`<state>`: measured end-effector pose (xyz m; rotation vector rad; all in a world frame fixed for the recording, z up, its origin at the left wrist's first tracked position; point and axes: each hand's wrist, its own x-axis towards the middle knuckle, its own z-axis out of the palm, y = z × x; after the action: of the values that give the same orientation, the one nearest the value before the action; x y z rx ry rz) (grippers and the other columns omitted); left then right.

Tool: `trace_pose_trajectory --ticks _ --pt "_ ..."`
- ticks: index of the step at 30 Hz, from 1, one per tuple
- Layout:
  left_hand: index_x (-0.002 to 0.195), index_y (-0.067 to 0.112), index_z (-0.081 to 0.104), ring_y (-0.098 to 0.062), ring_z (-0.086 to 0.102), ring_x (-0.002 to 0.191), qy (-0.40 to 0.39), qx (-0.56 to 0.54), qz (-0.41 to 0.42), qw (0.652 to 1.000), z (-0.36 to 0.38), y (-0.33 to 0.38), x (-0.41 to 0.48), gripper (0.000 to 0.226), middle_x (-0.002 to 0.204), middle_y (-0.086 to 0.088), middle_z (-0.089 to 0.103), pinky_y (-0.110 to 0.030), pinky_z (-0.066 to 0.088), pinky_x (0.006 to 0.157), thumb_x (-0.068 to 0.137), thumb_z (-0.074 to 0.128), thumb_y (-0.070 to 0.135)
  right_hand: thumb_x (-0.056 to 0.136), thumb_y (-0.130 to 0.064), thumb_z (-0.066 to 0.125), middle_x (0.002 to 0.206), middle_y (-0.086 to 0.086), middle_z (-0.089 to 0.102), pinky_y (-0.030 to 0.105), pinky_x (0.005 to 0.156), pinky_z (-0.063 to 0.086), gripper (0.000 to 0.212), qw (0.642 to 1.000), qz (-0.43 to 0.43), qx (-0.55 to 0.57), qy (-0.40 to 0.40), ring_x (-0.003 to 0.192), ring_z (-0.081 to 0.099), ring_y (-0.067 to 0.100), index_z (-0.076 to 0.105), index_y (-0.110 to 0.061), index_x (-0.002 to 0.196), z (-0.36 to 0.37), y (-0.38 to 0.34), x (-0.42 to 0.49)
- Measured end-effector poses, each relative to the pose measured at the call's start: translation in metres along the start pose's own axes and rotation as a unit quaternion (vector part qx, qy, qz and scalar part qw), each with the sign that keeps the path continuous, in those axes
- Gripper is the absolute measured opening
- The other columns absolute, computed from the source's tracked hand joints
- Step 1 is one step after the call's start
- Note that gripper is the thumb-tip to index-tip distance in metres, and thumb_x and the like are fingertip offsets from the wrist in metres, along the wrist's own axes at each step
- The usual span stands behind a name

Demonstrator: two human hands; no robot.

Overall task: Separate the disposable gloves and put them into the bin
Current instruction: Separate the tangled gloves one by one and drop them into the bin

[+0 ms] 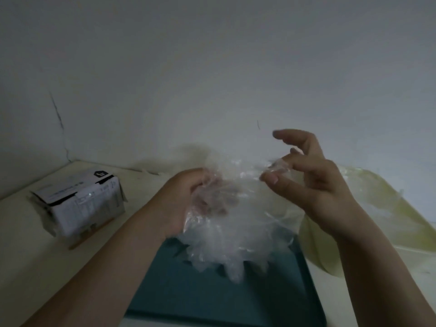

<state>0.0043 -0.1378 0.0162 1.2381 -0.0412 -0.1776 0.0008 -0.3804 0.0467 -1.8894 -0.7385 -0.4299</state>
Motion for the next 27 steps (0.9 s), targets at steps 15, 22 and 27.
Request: trace_pose_trajectory --ticks 15,22,27 --pt "0.103 0.023 0.085 -0.005 0.077 0.096 -0.027 -0.02 -0.009 0.999 0.009 -0.004 -0.008 0.053 0.111 0.008 0.08 -0.036 0.059 0.081 0.083 0.053 0.059 0.093 -0.017 0.075 0.066 0.004 0.07 0.033 0.065 0.052 0.025 0.987 0.133 0.084 -0.033 0.061 0.062 0.018 0.076 -0.015 0.068 0.011 0.025 0.004" --pt "0.103 0.007 0.076 -0.026 0.078 0.089 0.131 0.012 0.061 0.989 0.006 0.001 0.005 0.023 0.102 -0.015 0.08 -0.038 0.064 0.076 0.103 0.063 0.026 0.096 -0.024 0.072 0.064 0.02 0.058 0.027 0.055 0.044 0.037 0.984 0.168 0.019 0.061 0.056 0.051 0.014 0.063 0.004 0.074 0.019 0.03 0.004" --pt "0.112 0.006 0.07 -0.033 0.079 0.09 0.159 0.023 0.152 0.975 0.009 0.016 -0.003 0.026 0.105 -0.013 0.08 -0.036 0.064 0.067 0.11 0.052 0.026 0.101 -0.028 0.065 0.078 0.007 0.075 0.027 0.046 0.049 0.024 0.953 0.19 0.049 0.23 0.054 0.064 0.02 0.071 -0.007 0.092 0.003 0.017 0.009"
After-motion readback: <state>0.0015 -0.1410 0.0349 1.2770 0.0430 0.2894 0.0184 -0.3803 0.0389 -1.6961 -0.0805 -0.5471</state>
